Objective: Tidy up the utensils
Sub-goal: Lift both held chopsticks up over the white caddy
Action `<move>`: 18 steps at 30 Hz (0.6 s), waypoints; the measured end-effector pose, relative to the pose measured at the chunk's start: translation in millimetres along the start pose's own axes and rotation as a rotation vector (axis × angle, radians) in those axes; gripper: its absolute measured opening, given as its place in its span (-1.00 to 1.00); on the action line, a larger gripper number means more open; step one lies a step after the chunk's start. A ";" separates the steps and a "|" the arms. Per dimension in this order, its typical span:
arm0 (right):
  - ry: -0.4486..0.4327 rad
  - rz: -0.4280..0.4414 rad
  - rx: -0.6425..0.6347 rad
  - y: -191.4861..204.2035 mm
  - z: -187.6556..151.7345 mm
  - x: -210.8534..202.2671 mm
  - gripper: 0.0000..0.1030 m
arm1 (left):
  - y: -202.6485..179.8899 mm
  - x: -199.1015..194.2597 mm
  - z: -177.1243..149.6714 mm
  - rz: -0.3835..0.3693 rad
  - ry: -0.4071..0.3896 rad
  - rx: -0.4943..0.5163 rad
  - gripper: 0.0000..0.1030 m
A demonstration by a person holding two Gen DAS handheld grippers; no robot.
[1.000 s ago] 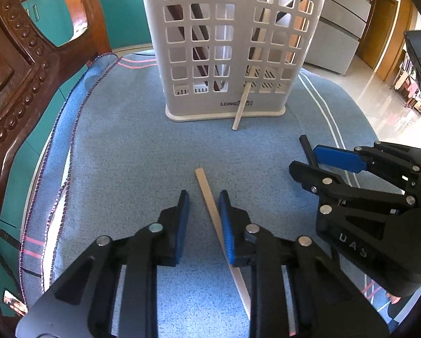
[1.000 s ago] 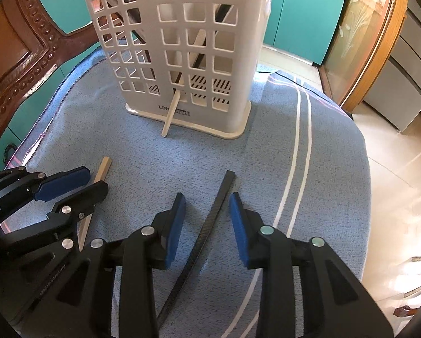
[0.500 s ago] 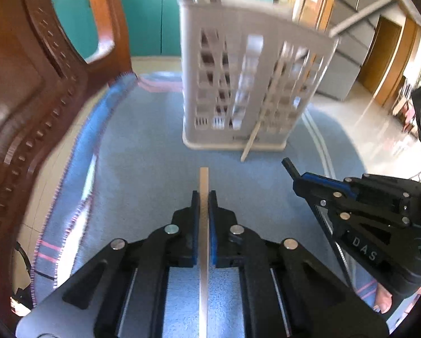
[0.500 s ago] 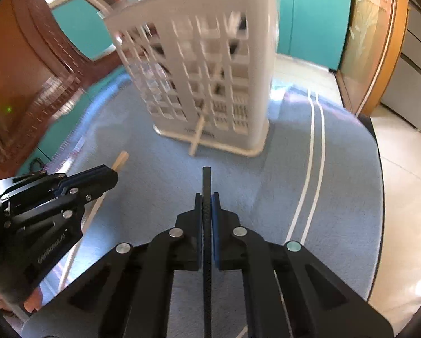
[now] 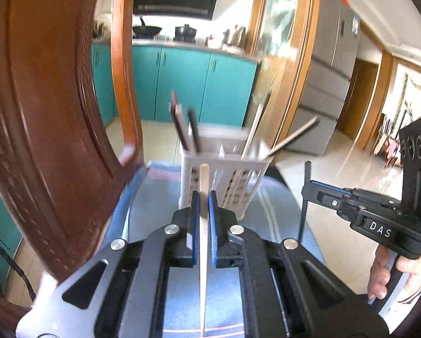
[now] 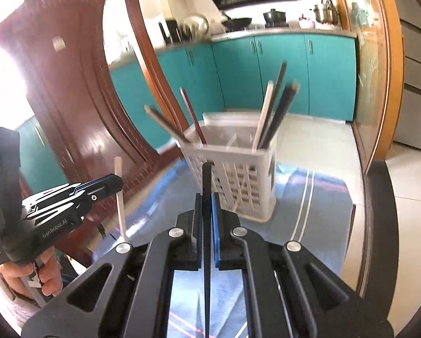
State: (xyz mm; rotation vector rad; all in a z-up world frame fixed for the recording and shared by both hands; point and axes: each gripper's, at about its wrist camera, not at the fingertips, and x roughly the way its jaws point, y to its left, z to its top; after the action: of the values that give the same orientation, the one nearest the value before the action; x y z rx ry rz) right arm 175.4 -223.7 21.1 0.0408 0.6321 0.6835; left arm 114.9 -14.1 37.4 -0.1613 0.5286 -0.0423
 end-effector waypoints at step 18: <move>-0.442 0.105 0.075 -4.7 127.8 -74.5 -0.87 | 31.8 -48.2 134.3 -0.086 -0.371 -0.136 -0.87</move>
State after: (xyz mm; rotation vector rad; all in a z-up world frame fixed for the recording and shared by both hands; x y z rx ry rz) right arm 204.8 -250.9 163.5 0.2887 0.2309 0.7234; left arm 141.1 40.3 170.5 -0.3172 0.1540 -0.0584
